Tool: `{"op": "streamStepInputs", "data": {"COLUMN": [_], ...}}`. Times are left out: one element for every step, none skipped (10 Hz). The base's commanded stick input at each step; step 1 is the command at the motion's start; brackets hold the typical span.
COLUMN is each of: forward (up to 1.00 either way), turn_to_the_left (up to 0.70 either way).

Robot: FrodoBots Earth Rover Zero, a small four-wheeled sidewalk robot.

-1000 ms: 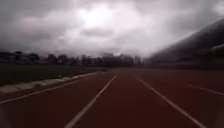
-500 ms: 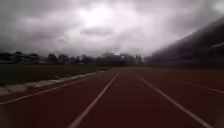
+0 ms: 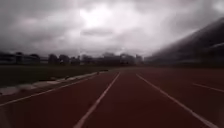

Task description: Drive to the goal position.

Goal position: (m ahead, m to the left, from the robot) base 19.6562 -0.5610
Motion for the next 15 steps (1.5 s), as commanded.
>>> {"op": "streamStepInputs", "data": {"forward": [0.7, 0.7, 0.7, 0.7, 0.7, 0.7, 0.7, 0.7, 0.7, 0.7, 0.7, 0.7, 0.7, 0.7, 0.7], "turn_to_the_left": [0.0, 0.0, 0.0, 0.0, 0.0, 0.0, 0.0, 0.0, 0.0, 0.0, 0.0, 0.0, 0.0, 0.0, -0.35]}}
